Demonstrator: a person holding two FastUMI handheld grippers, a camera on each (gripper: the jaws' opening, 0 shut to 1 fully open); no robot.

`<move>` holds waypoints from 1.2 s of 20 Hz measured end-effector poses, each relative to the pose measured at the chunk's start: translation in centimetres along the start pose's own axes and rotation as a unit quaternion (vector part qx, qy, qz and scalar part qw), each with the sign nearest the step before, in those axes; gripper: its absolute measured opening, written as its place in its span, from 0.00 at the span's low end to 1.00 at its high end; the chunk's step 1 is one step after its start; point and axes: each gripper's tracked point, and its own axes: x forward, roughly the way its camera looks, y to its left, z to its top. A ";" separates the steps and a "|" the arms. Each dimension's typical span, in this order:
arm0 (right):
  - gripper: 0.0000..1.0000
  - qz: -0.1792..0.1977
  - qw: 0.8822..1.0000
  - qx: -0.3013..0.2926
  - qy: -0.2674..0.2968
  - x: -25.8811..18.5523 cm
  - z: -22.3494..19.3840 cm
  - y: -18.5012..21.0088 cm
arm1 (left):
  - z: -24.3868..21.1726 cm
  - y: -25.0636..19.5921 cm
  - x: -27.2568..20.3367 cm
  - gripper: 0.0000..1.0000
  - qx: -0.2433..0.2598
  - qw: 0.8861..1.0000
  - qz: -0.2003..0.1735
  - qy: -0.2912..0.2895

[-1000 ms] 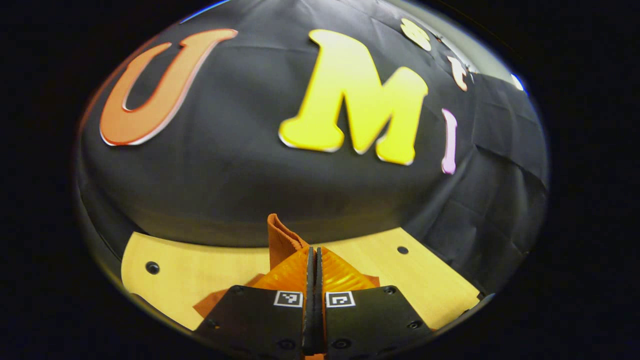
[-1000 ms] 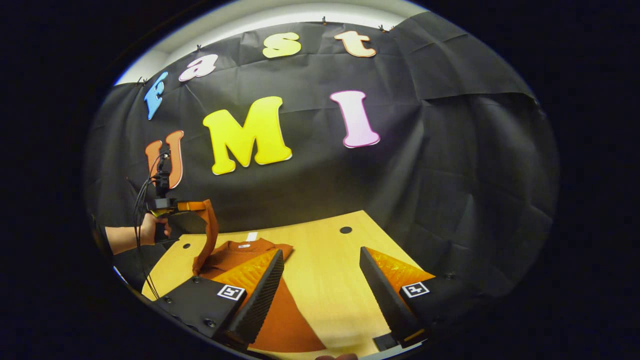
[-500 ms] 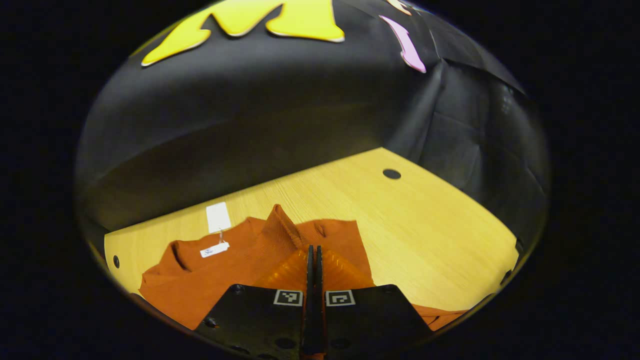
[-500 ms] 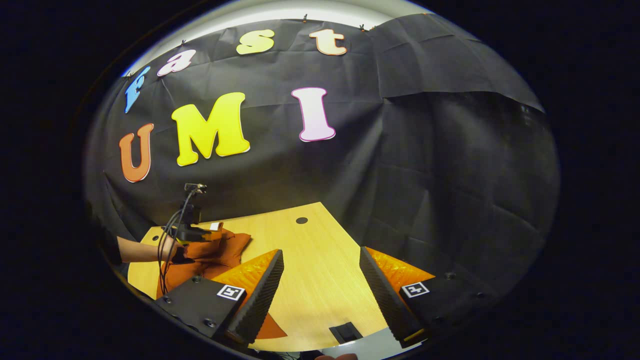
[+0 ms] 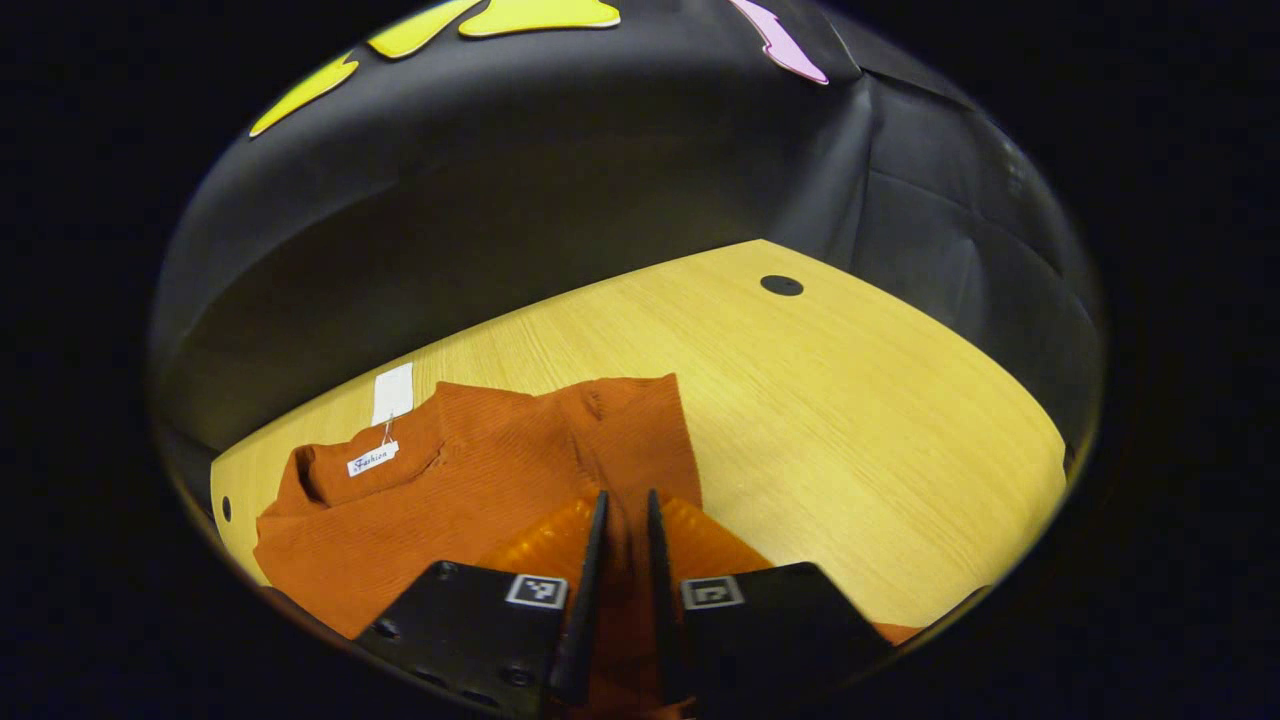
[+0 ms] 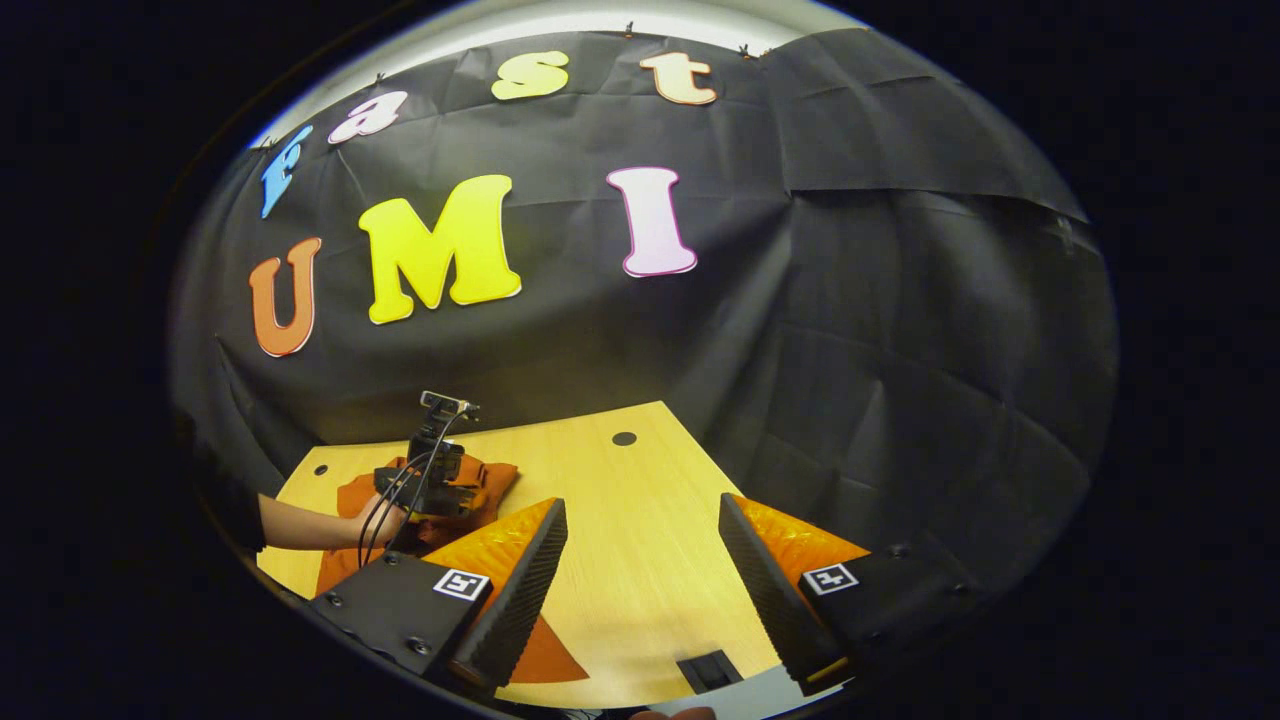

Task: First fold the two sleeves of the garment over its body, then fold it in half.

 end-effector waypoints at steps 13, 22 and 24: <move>0.98 0.104 0.990 -0.035 -0.092 3.2 6.0 11.1 | 9.2 9.5 -23.0 0.98 -0.107 0.961 0.119 -0.227; 0.96 0.199 0.961 -0.078 -0.176 2.6 8.7 22.2 | 8.4 15.6 -41.5 0.97 -0.136 0.912 0.223 -0.316; 0.93 0.213 0.958 -0.078 -0.175 2.4 8.7 23.5 | 7.4 16.2 -42.6 0.97 -0.150 0.907 0.230 -0.318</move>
